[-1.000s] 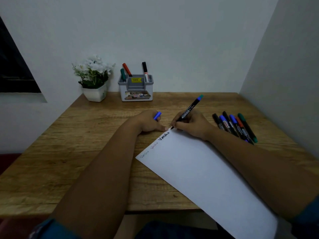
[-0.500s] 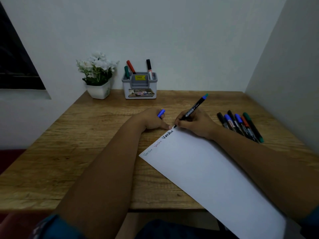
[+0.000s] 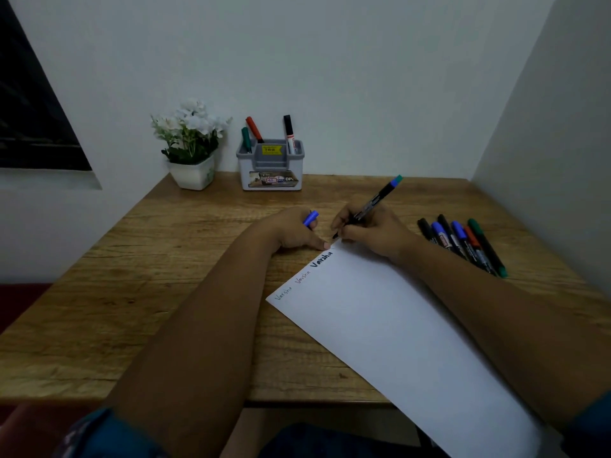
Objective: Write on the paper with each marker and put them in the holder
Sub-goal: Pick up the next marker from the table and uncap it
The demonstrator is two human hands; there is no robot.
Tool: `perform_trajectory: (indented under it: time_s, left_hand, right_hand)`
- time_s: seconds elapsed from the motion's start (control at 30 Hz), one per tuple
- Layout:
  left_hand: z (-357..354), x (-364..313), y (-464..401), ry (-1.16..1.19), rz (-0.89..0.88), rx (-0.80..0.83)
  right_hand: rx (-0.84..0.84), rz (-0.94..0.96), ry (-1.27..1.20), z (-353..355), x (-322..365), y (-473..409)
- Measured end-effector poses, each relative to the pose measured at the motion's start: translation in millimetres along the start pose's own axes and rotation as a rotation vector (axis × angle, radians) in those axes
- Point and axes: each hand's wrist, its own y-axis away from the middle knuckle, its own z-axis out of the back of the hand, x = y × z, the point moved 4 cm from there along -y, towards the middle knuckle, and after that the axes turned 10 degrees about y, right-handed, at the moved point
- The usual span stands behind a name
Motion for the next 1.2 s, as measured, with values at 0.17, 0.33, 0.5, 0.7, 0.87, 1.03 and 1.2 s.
perform_trajectory:
  time_s: [0.17, 0.33, 0.5, 0.7, 0.87, 1.03, 1.2]
  left_hand:
    - [0.6, 2.7, -1.2, 0.020, 0.003, 0.012]
    - [0.9, 4.0, -2.9, 0.019, 0.011, 0.009]
    - [1.1, 4.0, -3.0, 0.031, 0.006, 0.008]
    - [1.0, 3.6, -2.4, 0.012, 0.011, 0.006]
    - [0.8, 3.8, -3.1, 0.029, 0.014, 0.011]
    - [0.9, 4.6, -3.5, 0.033, 0.009, 0.011]
    - [1.0, 3.4, -3.1, 0.023, 0.008, 0.010]
  right_hand:
    - [0.031, -0.047, 0.021, -3.2, -10.6, -0.6]
    - [0.050, -0.007, 0.021, -4.8, -9.4, -0.9]
    - [0.056, -0.020, 0.065, -3.7, -11.2, -2.9]
    - [0.026, -0.040, 0.047, -3.7, -11.6, -2.3]
    - [0.011, -0.063, 0.014, -2.5, -14.8, -3.7]
    - [0.008, -0.059, 0.020, -3.2, -17.6, -4.0]
    - [0.029, -0.054, 0.044, -4.0, -17.0, -4.1]
